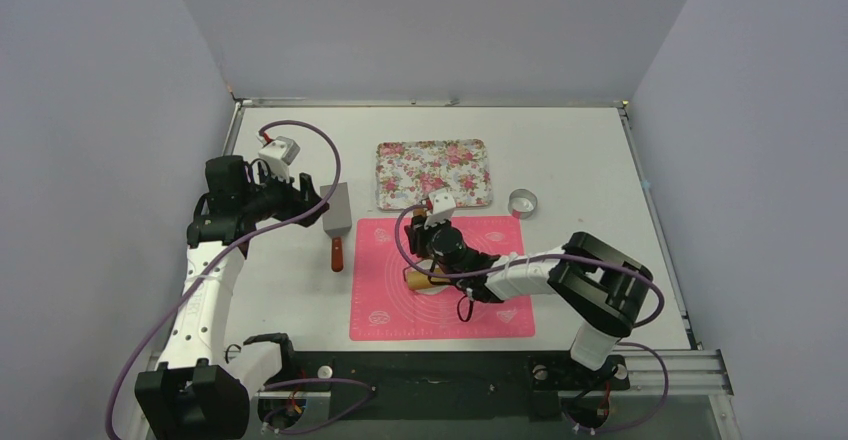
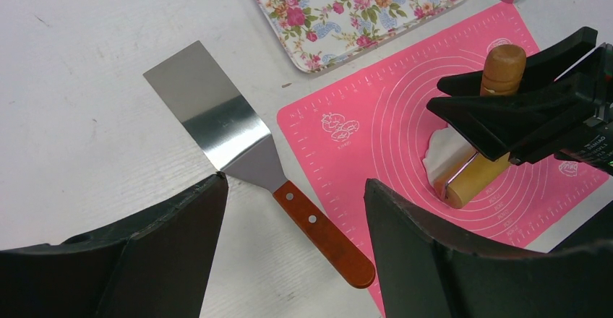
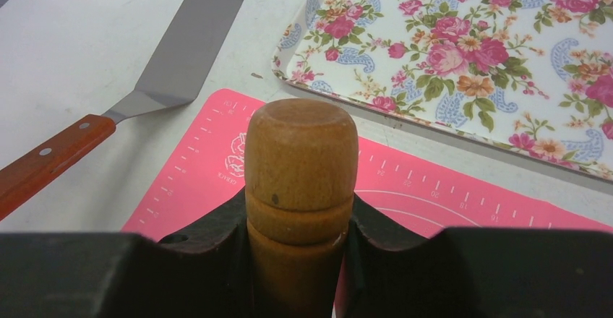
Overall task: Roll out the dumpling wrappers from the dough
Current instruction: Flatten out the dough on the work surface.
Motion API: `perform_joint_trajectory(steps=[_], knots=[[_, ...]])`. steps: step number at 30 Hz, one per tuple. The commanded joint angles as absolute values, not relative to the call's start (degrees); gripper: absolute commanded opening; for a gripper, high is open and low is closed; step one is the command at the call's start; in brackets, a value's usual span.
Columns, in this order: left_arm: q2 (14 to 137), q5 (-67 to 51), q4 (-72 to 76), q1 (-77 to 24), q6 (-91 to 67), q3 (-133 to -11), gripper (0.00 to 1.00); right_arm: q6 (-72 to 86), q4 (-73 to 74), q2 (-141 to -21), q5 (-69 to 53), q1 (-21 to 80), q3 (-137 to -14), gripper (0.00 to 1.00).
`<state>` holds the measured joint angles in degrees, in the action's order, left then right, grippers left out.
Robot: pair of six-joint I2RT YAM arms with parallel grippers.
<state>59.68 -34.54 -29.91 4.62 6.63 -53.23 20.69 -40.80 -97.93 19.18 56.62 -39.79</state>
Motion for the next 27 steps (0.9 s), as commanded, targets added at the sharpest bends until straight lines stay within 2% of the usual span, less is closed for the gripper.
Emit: perform_joint_trajectory(steps=[1,14,27], knots=[[59.01,-35.03,-28.33,4.92,7.03,-53.80,0.68,22.30,-39.66,-99.13,19.92,57.90,-35.98,0.00],[59.47,-35.16,-28.25,4.92,6.76,-54.35,0.68,19.10,-39.25,-102.69,17.92,52.18,-44.48,0.00],[59.04,-35.51,-28.04,5.07,6.42,-54.29,0.68,25.46,-45.67,-102.40,20.94,56.50,-32.59,0.00]])
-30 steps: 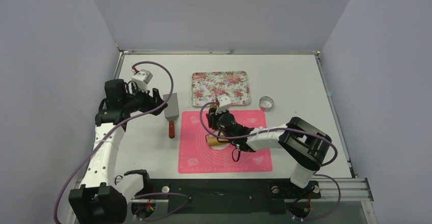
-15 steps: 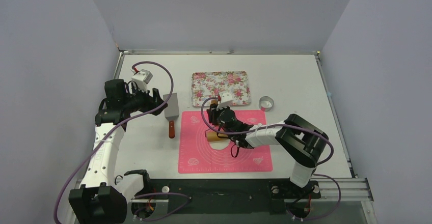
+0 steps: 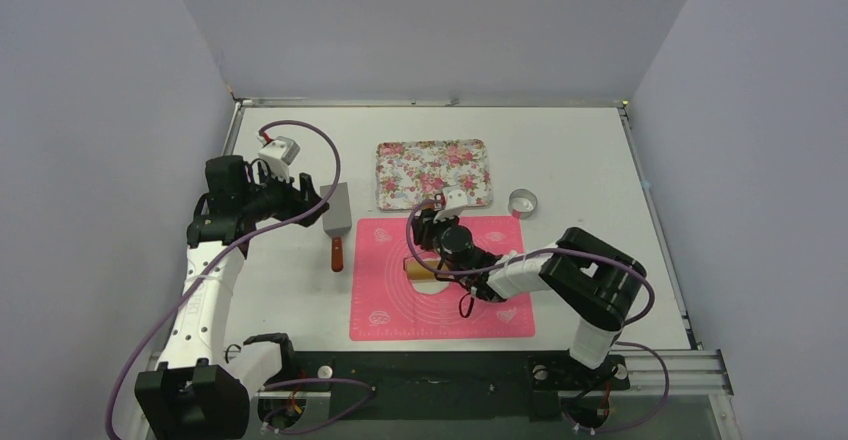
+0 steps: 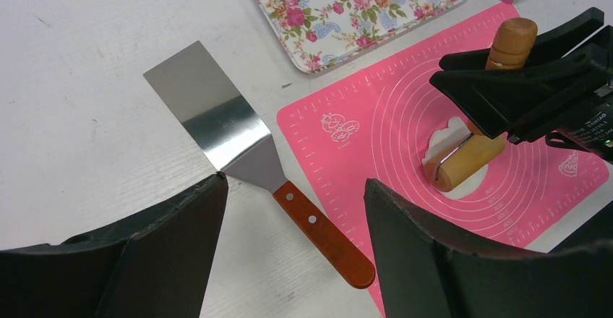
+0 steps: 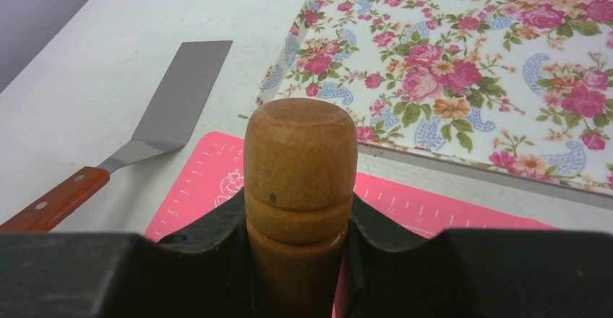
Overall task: Roll out the dumpling wrappers from the dough
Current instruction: Flatten out the dough on the work surface.
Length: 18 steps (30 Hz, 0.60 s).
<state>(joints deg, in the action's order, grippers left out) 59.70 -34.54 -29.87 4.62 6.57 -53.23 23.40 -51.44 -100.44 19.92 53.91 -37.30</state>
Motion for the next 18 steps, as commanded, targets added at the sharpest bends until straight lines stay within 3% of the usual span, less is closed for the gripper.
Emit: perform_joint_trajectory(steps=[1,11,18], knots=[[58.92,-35.51,-28.12,5.04,6.37,-54.26,0.68,25.39,-45.36,-102.04,21.28,56.86,-32.34,0.00],[58.67,-35.42,-28.14,5.18,6.30,-54.13,0.68,22.65,-41.38,-99.91,25.16,58.97,-33.86,0.00],[59.33,-35.12,-28.36,5.29,6.86,-54.38,0.68,20.62,-43.83,-101.66,21.61,50.31,-38.42,0.00]])
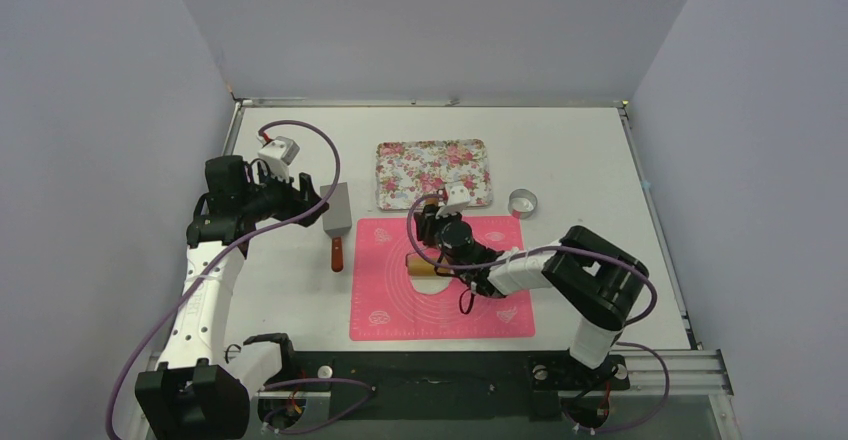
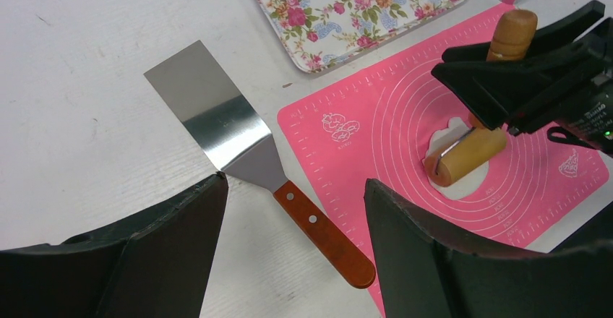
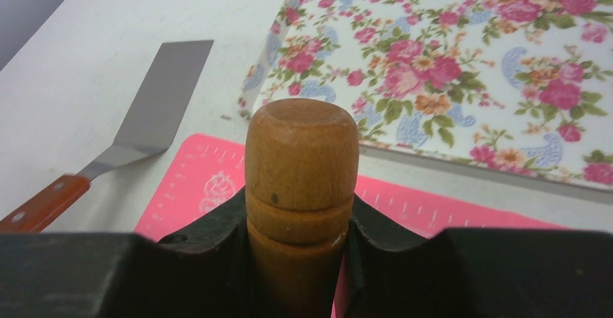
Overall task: Roll out the dumpling wrappers from the dough
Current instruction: Flatten out the dough on the work surface.
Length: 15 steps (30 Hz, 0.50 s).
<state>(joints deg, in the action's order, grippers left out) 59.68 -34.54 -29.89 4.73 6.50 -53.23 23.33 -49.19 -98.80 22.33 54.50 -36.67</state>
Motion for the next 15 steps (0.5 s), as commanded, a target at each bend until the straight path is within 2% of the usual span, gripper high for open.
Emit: perform_joint_trajectory(steps=[1,5,15], knots=[[59.59,-35.08,-28.21,5.28,6.90,-54.29,0.68,19.70,-43.58,-101.85,21.38,50.08,-38.99,0.00],[59.92,-34.80,-27.91,5.32,6.94,-54.25,0.68,19.35,-43.09,-103.52,20.18,50.49,-40.77,0.00],[59.75,-35.19,-27.91,5.25,6.77,-54.14,0.68,24.65,-46.35,-103.13,22.94,55.79,-31.55,0.00]])
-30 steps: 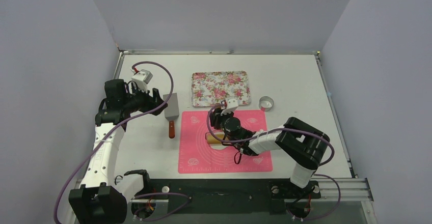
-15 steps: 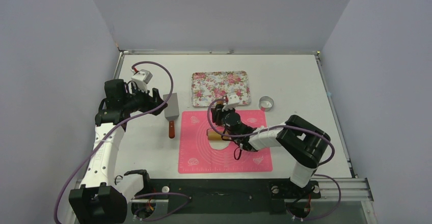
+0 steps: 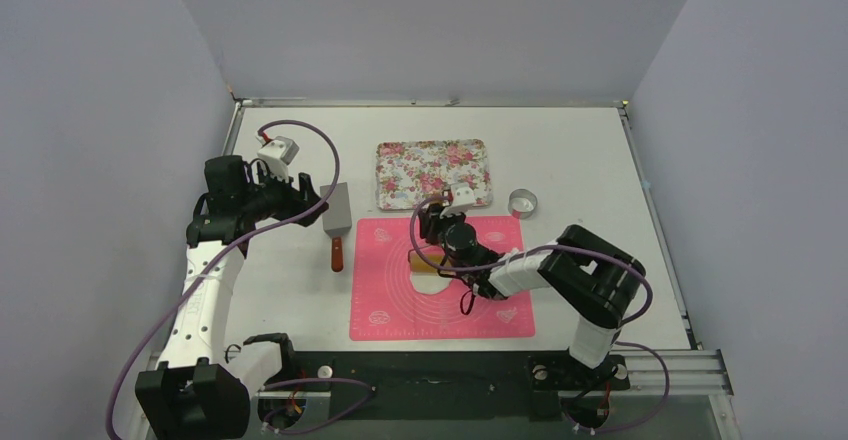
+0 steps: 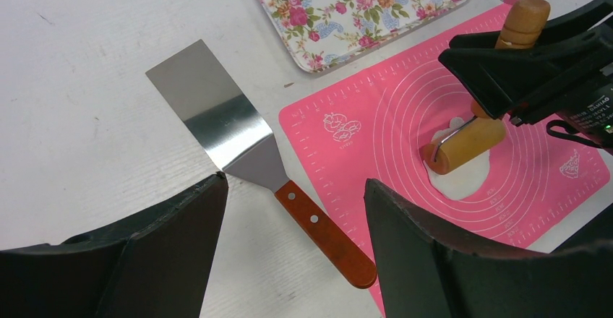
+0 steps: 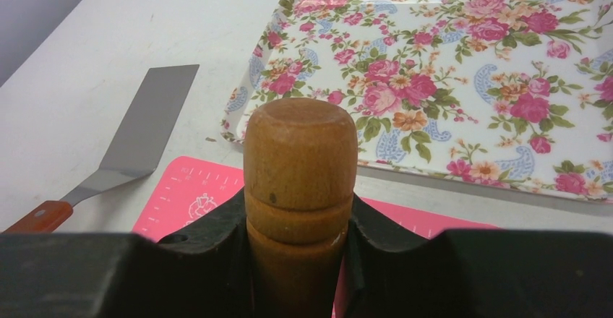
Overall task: Roll out the dumpling wrappers from the dough
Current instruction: Flatten out the dough on the work surface.
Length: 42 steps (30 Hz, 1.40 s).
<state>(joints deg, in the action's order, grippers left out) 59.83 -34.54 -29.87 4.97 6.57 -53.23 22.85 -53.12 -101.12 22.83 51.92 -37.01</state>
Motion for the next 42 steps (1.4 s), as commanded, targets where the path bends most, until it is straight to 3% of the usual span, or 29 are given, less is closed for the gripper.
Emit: perform_joint_trajectory(steps=[1,16,31,38,42], knots=[[59.70,-35.19,-28.03,5.27,6.77,-54.21,0.68,25.54,-46.55,-103.33,23.36,56.84,-31.24,0.00],[59.78,-35.16,-28.09,5.27,6.68,-54.56,0.68,19.46,-42.77,-102.75,21.30,50.01,-37.48,0.00],[59.68,-35.50,-28.08,5.27,6.58,-54.77,0.68,26.80,-45.59,-103.69,24.18,58.76,-30.24,0.00],[59.55,-35.57,-28.04,5.28,6.67,-54.70,0.68,24.39,-43.04,-102.27,24.83,58.11,-31.77,0.00],[59.63,-35.42,-28.32,5.27,6.74,-54.97,0.68,21.23,-41.17,-102.46,23.95,52.96,-35.10,0.00]])
